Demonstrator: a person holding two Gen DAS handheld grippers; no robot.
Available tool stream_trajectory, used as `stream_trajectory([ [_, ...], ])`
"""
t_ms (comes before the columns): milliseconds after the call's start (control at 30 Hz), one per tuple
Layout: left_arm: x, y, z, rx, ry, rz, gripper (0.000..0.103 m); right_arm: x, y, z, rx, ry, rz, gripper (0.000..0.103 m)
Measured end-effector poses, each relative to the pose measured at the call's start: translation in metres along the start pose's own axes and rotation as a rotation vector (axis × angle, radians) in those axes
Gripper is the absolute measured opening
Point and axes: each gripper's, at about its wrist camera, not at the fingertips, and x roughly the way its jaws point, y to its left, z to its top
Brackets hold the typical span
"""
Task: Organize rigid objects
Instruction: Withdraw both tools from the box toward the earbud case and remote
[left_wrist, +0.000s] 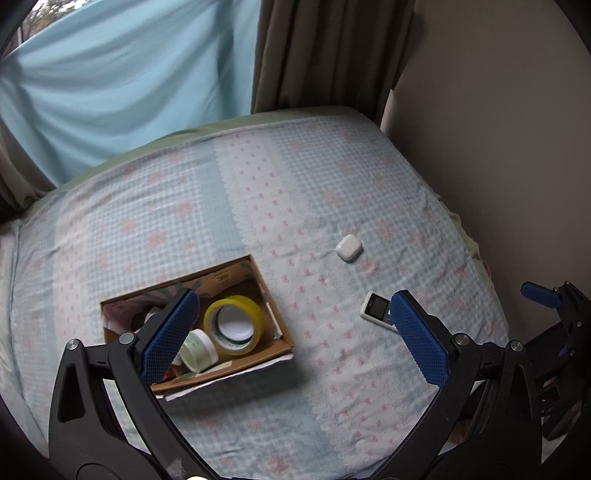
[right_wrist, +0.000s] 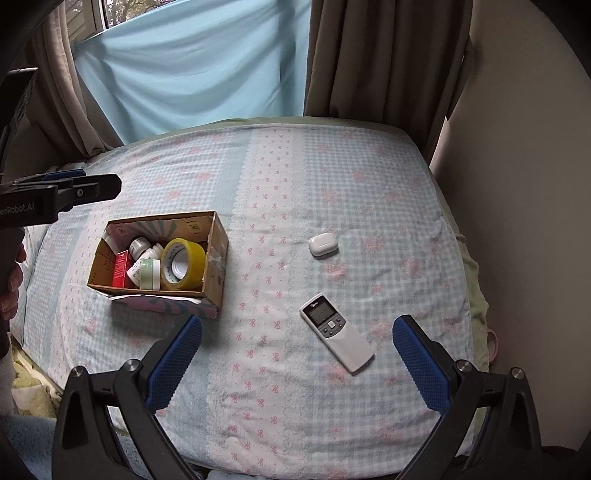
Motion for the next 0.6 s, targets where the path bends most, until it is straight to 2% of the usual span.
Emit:
stream_trajectory([
  [133, 0.033, -0.034, 0.021, 0.071, 0.056, 0.016, 0.103, 0.009, -0.028, 0.003, 0.0, 0.009, -0.048, 0.103],
  [333, 0.104, -0.071, 0.033, 0.204, 0.194, 0.034, 0.103, 0.041, -0.063, -0.004, -0.034, 0.098, -0.099, 0.103],
  [600, 0.22, -0.097, 0.046, 0.359, 0.37, -0.021, 0.103, 0.13, -0.069, -0.02, -0.112, 0.278, -0.089, 0.103],
])
